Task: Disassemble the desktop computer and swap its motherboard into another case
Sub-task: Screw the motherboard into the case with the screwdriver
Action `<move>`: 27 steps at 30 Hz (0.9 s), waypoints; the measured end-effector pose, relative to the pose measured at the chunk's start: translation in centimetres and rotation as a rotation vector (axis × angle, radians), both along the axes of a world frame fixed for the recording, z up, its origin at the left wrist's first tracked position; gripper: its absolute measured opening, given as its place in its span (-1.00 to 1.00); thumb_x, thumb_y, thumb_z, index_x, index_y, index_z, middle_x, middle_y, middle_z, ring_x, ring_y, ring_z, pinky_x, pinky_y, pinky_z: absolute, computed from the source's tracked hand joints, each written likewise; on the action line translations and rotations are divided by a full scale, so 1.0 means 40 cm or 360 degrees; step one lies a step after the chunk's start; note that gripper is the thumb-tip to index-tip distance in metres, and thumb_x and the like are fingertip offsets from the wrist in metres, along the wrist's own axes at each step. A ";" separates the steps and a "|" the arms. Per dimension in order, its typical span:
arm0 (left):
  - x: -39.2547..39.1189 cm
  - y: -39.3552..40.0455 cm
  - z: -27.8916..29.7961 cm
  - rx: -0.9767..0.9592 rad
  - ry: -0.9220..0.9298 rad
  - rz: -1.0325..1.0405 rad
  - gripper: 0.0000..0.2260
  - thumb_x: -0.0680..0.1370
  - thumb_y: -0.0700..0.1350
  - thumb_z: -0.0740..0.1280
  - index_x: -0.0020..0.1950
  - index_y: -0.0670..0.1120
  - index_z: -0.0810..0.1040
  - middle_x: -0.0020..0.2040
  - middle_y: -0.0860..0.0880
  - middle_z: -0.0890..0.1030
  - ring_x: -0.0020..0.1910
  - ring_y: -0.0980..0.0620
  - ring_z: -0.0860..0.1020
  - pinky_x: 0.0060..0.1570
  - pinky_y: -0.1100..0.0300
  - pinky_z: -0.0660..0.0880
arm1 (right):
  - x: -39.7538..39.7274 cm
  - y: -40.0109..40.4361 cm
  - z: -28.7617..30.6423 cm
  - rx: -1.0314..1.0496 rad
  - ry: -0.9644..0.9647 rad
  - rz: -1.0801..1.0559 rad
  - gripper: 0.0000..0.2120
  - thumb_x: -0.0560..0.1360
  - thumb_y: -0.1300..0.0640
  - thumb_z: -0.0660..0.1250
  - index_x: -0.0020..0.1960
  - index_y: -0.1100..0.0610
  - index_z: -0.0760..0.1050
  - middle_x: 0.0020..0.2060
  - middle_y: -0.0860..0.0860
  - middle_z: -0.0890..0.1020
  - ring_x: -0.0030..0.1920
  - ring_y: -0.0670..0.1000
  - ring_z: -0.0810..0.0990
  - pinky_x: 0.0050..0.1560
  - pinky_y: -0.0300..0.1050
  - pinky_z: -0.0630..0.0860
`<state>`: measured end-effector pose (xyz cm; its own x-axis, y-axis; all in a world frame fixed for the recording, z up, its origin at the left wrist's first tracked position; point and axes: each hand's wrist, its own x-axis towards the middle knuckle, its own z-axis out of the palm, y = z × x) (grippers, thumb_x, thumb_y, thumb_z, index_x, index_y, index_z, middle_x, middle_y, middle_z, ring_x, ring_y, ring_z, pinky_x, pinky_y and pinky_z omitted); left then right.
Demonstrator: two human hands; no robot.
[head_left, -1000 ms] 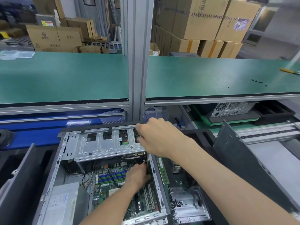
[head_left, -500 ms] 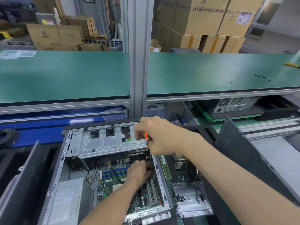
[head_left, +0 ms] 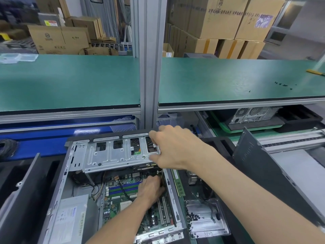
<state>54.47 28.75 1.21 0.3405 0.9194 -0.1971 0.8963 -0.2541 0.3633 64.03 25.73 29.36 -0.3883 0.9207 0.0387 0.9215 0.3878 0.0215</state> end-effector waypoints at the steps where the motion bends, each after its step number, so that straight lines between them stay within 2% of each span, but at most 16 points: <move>1: 0.001 0.000 0.002 -0.0012 0.0003 -0.0009 -0.83 0.57 0.01 0.32 0.05 -0.07 0.48 0.00 -0.10 0.54 0.00 -0.17 0.56 -0.16 0.04 0.37 | -0.002 0.002 0.000 0.0110 -0.0116 -0.0053 -0.70 0.53 -0.15 0.30 0.05 0.09 0.47 -0.32 -0.01 0.23 -0.23 0.17 0.44 -0.26 -0.01 0.28; 3: 0.001 0.000 0.007 -0.0038 0.0009 -0.0034 -0.86 0.57 0.00 0.31 0.00 -0.06 0.44 0.00 -0.11 0.54 -0.01 -0.18 0.56 -0.18 0.04 0.38 | -0.006 0.006 -0.004 0.0168 -0.0145 -0.0040 -0.75 0.61 -0.10 0.24 -0.01 0.09 0.45 -0.35 -0.02 0.17 -0.20 0.21 0.45 -0.25 0.01 0.28; 5: -0.002 0.001 0.009 -0.0061 0.0013 -0.0049 -0.84 0.56 0.00 0.30 -0.07 -0.02 0.35 -0.02 -0.12 0.54 -0.02 -0.19 0.56 -0.19 0.03 0.39 | -0.009 0.012 -0.003 0.0002 -0.0023 0.0035 -0.89 0.57 0.08 0.28 -0.06 0.08 0.37 -0.29 0.00 0.31 -0.16 0.20 0.48 -0.25 0.00 0.34; 6: -0.003 0.002 0.009 -0.0064 0.0015 -0.0056 -0.83 0.56 0.00 0.30 -0.08 -0.01 0.33 -0.04 -0.11 0.52 -0.03 -0.19 0.56 -0.20 0.03 0.39 | -0.006 0.014 -0.002 -0.0105 0.0033 0.0077 -0.89 0.52 0.17 0.31 -0.06 0.06 0.37 -0.22 0.00 0.39 -0.14 0.16 0.48 -0.24 -0.04 0.35; 9: -0.006 0.004 0.010 -0.0061 0.0026 -0.0068 -0.84 0.57 0.03 0.29 -0.03 -0.04 0.39 -0.03 -0.12 0.52 -0.02 -0.20 0.56 -0.20 0.03 0.38 | 0.010 0.008 0.007 -0.0339 0.0182 0.0171 -0.71 0.36 0.28 0.37 -0.01 -0.01 0.44 -0.10 -0.07 0.39 -0.15 0.03 0.48 -0.34 -0.14 0.28; 10: -0.005 0.005 0.010 -0.0057 0.0030 -0.0075 -0.83 0.57 0.03 0.29 0.00 -0.05 0.42 -0.02 -0.12 0.53 -0.02 -0.20 0.56 -0.20 0.03 0.38 | 0.011 0.005 0.007 -0.0297 0.0204 0.0162 -0.72 0.36 0.23 0.38 0.01 -0.01 0.44 -0.09 -0.06 0.38 -0.17 0.03 0.49 -0.35 -0.12 0.28; 12: -0.003 0.005 0.009 -0.0058 0.0026 -0.0079 -0.84 0.57 0.03 0.29 0.00 -0.05 0.42 -0.04 -0.12 0.52 -0.04 -0.19 0.55 -0.20 0.03 0.38 | 0.010 0.002 0.005 -0.0049 0.0067 0.0031 -0.74 0.46 -0.03 0.37 0.10 0.02 0.45 -0.12 -0.02 0.40 -0.18 0.10 0.50 -0.30 -0.08 0.28; 14: -0.005 0.004 0.009 -0.0073 0.0019 -0.0072 -0.84 0.57 0.02 0.29 0.01 -0.04 0.43 -0.07 -0.10 0.50 -0.08 -0.17 0.53 -0.19 0.03 0.39 | 0.003 0.002 0.002 0.0159 -0.0186 -0.0127 -0.63 0.59 -0.21 0.22 0.16 0.08 0.47 -0.23 0.03 0.38 -0.16 0.19 0.51 -0.25 -0.01 0.26; 15: -0.006 0.004 0.009 -0.0072 0.0017 -0.0070 -0.84 0.58 0.02 0.29 0.01 -0.05 0.43 -0.10 -0.09 0.48 -0.11 -0.15 0.51 -0.19 0.03 0.39 | -0.001 0.005 0.000 0.0190 -0.0238 -0.0137 -0.64 0.63 -0.18 0.18 0.14 0.11 0.48 -0.28 0.01 0.32 -0.14 0.21 0.53 -0.25 0.00 0.26; 17: -0.006 0.003 0.008 -0.0072 0.0020 -0.0075 -0.83 0.58 0.02 0.29 -0.05 -0.02 0.36 -0.17 -0.02 0.39 -0.17 -0.11 0.45 -0.20 0.04 0.39 | -0.007 0.007 -0.005 0.0086 -0.0130 -0.0060 -0.81 0.63 0.00 0.21 0.04 0.12 0.44 -0.32 0.00 0.25 -0.15 0.25 0.51 -0.26 0.01 0.30; 19: -0.006 0.003 0.010 -0.0084 0.0041 -0.0079 -0.80 0.57 0.01 0.29 -0.09 -0.01 0.30 -0.18 -0.02 0.36 -0.14 -0.13 0.48 -0.20 0.04 0.39 | -0.007 0.006 -0.001 -0.0104 0.0018 0.0036 -0.95 0.53 0.17 0.27 -0.03 0.09 0.40 -0.22 0.02 0.38 -0.14 0.19 0.49 -0.25 -0.02 0.39; 22: -0.005 0.004 0.014 -0.0095 0.0063 -0.0084 -0.80 0.57 0.03 0.28 -0.07 -0.01 0.29 -0.10 -0.09 0.45 -0.03 -0.18 0.54 -0.19 0.04 0.38 | 0.003 0.000 0.012 -0.0352 0.0167 0.0200 -0.70 0.37 0.28 0.36 0.04 0.00 0.47 -0.05 -0.05 0.38 -0.12 0.06 0.49 -0.33 -0.13 0.32; 24: -0.006 0.004 0.015 -0.0089 0.0070 -0.0088 -0.79 0.58 0.03 0.28 -0.07 -0.01 0.28 -0.12 -0.07 0.42 -0.07 -0.15 0.51 -0.18 0.04 0.37 | 0.004 -0.010 0.012 -0.0314 0.0225 0.0185 -0.66 0.38 0.16 0.39 0.11 -0.03 0.43 -0.02 -0.04 0.35 -0.14 0.08 0.51 -0.30 -0.06 0.38; 27: -0.003 0.005 0.013 -0.0075 0.0065 -0.0069 -0.83 0.59 0.02 0.28 -0.03 -0.04 0.36 -0.15 -0.03 0.37 -0.16 -0.09 0.41 -0.19 0.04 0.37 | 0.001 -0.012 -0.001 0.0138 -0.0127 -0.0105 -0.57 0.55 -0.24 0.25 0.23 0.05 0.38 -0.14 0.05 0.42 -0.14 0.20 0.55 -0.26 -0.01 0.29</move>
